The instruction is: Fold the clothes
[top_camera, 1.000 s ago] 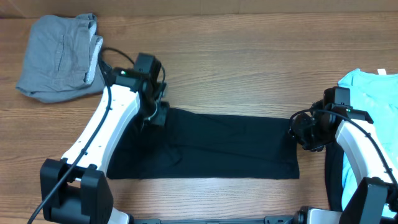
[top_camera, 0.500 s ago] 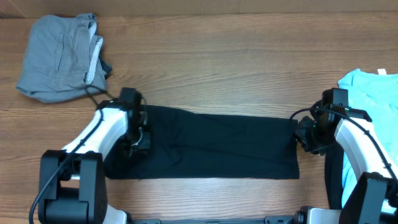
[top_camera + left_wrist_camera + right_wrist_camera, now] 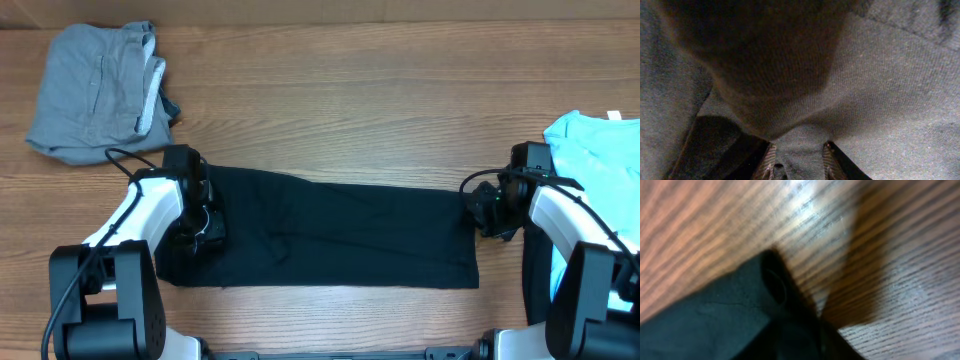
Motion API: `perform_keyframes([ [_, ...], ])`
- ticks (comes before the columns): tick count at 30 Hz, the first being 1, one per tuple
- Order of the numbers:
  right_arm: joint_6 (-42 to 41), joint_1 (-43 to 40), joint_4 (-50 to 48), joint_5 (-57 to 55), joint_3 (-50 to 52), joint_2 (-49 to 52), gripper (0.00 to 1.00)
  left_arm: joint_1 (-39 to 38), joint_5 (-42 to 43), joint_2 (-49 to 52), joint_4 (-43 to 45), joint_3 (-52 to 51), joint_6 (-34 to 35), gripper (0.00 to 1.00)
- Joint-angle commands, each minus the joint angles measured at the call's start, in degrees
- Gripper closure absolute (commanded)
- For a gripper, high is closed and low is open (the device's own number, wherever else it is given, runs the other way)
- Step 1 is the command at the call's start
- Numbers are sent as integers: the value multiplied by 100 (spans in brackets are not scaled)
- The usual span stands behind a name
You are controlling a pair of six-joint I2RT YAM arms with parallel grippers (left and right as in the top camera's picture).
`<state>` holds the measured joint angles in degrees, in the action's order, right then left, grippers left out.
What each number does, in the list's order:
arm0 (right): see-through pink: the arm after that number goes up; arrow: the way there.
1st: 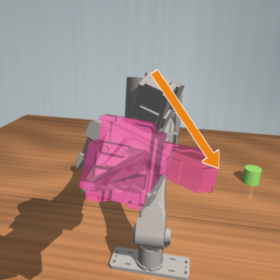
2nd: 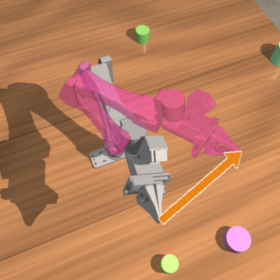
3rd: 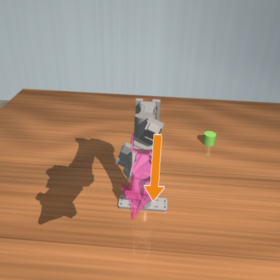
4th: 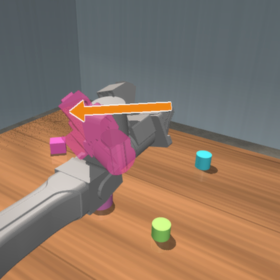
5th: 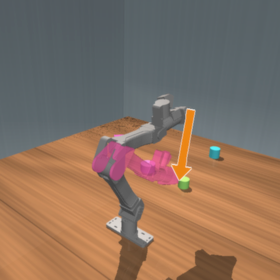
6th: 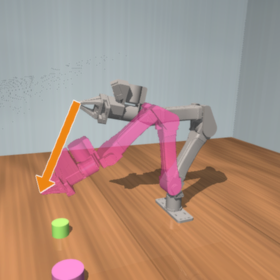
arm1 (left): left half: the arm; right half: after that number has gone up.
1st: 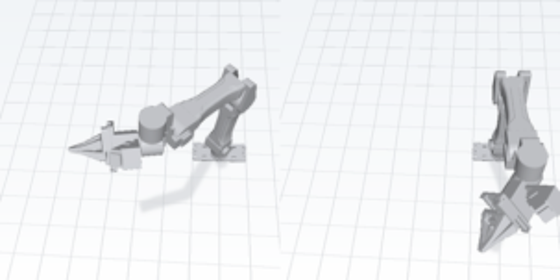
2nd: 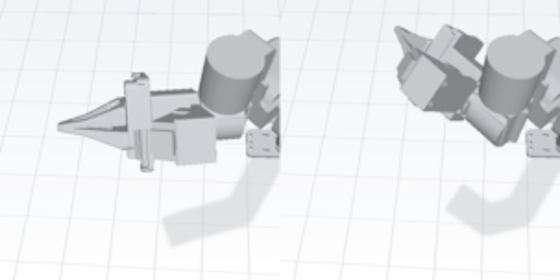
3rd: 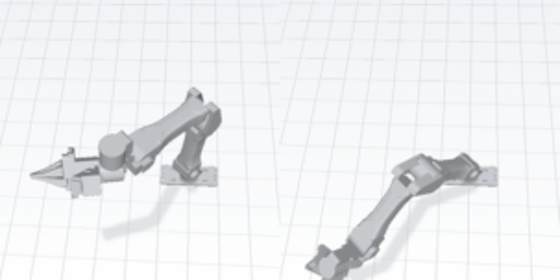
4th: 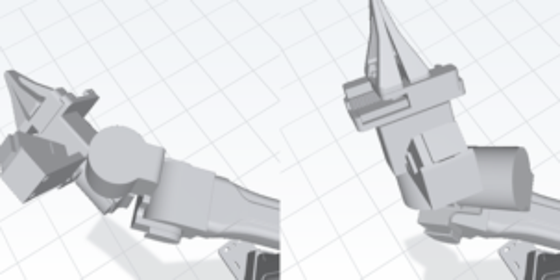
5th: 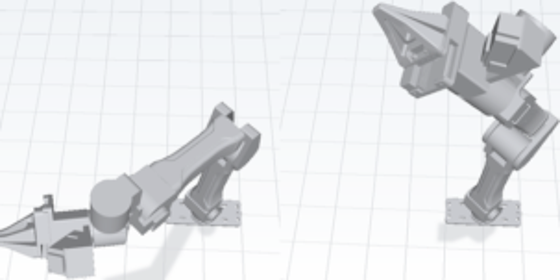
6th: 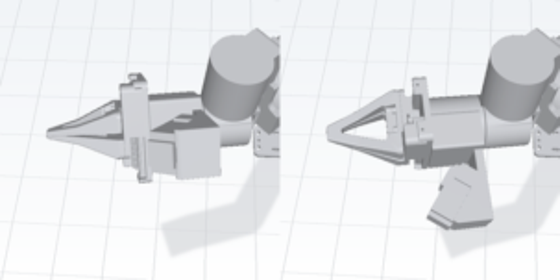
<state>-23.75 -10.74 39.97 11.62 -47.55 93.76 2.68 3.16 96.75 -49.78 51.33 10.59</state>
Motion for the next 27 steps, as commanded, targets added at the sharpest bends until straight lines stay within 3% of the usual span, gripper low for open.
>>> perform_keyframes([
  [1,17,-2,39,103,-2,17,79,31,-87,46,57,-260,44,64],
  [9,164,-144,433,96,-588,17,96,35,-321,46,79,-367,13,63],
  [27,164,-160,-662,160,-695,17,95,35,-509,46,81,-367,11,62],
])
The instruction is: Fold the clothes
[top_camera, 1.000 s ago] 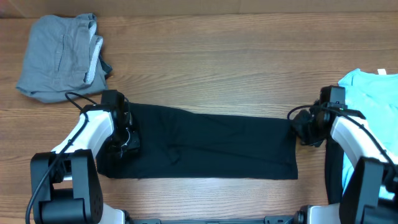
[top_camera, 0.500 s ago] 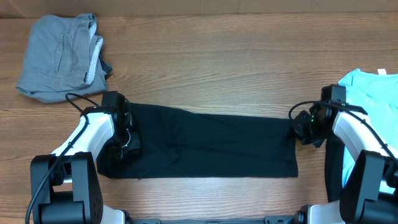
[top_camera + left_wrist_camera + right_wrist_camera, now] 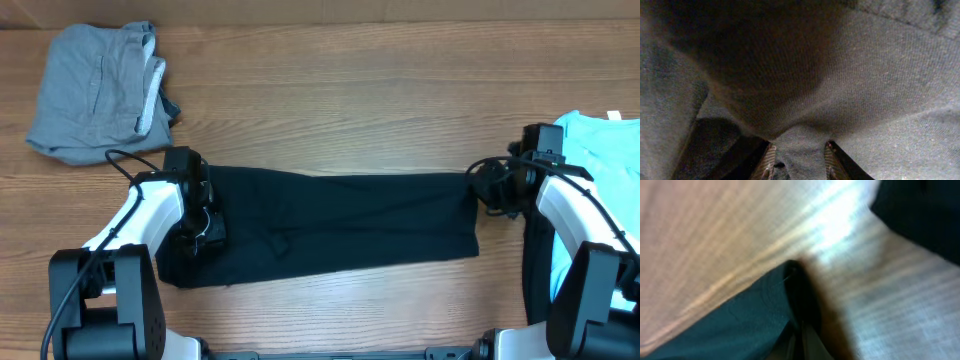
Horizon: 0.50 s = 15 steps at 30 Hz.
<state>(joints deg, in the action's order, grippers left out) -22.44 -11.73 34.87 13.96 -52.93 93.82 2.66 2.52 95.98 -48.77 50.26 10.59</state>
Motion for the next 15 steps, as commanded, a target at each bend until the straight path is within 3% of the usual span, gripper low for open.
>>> perform_keyframes([
  [1,35,-61,-192,-24,-157,11,87,37,-444,122,0,-260,11,61],
  [4,286,-76,-157,76,-157,11,43,37,-442,122,44,-258,2,46],
  [5,350,-94,-111,70,-160,9,38,37,-435,122,55,-256,-33,43],
  [7,415,-201,92,70,-160,7,37,37,-435,120,52,-240,-33,36],
  [15,472,-671,1351,79,-125,9,39,37,-286,103,-339,446,-197,38],
])
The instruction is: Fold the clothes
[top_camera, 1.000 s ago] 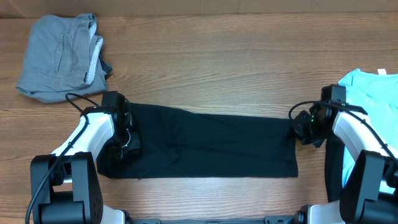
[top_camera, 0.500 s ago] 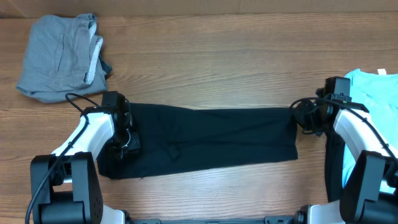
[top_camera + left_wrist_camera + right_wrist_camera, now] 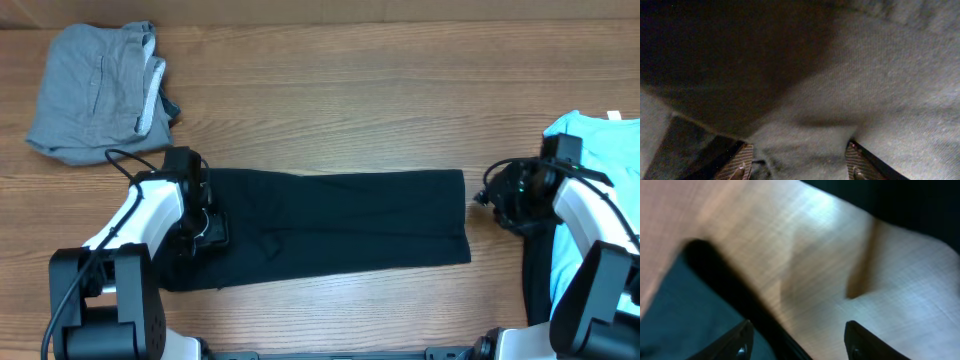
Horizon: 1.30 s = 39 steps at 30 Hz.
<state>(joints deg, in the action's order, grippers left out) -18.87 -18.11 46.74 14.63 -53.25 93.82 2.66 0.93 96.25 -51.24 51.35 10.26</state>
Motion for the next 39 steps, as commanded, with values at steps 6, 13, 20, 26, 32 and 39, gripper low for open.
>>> perform_keyframes([
  [6,654,66,103,741,396,17,39,37,310,68,-791,1523,-413,40],
  [13,916,133,-442,1163,1220,17,40,37,380,66,-1834,2813,-778,43],
  [20,1488,302,-1469,2245,1967,17,41,35,413,-11,-2026,3217,-903,43],
  [26,1486,302,-1421,2426,1788,15,76,35,505,-81,-2079,3217,-905,45],
  [32,1414,225,-162,1812,660,-227,96,37,507,-323,-2142,3220,-968,49],
  [39,1292,310,1117,1344,-883,-623,96,37,507,-1062,-2181,3220,-966,46],
])
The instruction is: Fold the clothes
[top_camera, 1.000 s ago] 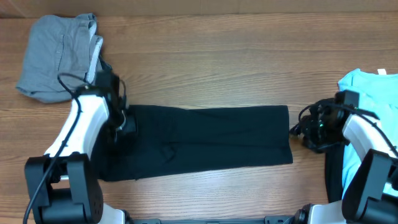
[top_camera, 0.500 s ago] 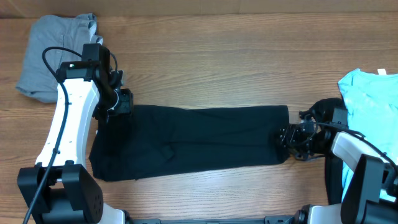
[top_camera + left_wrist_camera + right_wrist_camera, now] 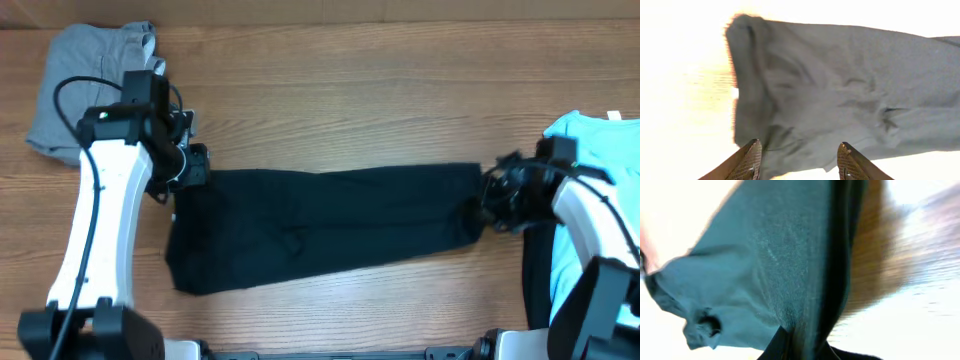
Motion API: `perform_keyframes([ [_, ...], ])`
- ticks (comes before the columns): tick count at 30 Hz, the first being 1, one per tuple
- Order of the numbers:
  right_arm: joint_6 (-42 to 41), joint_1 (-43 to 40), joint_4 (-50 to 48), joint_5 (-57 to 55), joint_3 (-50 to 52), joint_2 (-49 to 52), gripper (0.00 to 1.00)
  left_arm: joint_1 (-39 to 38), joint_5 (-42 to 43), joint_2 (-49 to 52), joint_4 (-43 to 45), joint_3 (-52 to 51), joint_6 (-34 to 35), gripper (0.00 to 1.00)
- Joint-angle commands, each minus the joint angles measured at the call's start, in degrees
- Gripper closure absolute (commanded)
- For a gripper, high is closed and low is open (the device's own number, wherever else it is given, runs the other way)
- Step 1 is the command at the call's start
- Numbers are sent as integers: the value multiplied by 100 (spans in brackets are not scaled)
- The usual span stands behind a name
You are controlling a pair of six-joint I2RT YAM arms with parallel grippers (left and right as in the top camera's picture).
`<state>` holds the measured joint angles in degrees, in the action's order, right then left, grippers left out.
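A long black garment (image 3: pixel 330 225) lies flat across the front of the wooden table (image 3: pixel 350 100), slightly slanted. My left gripper (image 3: pixel 185 168) hangs open above its far left corner. The left wrist view shows both fingers spread with nothing between them, the cloth (image 3: pixel 840 90) lying below. My right gripper (image 3: pixel 487 207) sits at the garment's right end. In the right wrist view it (image 3: pixel 805 335) is shut on a bunched fold of the cloth (image 3: pixel 765 260).
A folded grey garment (image 3: pixel 95 90) rests at the far left corner. A light blue garment (image 3: pixel 600 150) lies at the right edge, partly under my right arm.
My left gripper, open and low on the garment's left end, now hangs raised above its far left corner. My right gripper, open and apart from the cloth, is now shut on its right end.
Both grippers were shut on the ends of the black garment, the right at the near right corner. Then the right end lay farther back. Then both were open and the garment lay flat. Now the left is raised and the right grips the cloth again.
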<state>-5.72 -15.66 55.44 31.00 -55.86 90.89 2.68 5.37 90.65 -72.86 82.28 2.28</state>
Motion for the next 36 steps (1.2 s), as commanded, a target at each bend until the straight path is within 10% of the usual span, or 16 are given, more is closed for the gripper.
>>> perform_keyframes([
  [1,-24,133,363,-293,-734,-348,96,35,63,-590,-22,127,-168,45],
  [22,-1246,4548,-918,-852,-780,205,93,35,63,-1180,-234,125,-149,36],
  [36,-1853,5274,-1663,-728,-780,861,90,35,68,-1180,-328,125,-146,36],
])
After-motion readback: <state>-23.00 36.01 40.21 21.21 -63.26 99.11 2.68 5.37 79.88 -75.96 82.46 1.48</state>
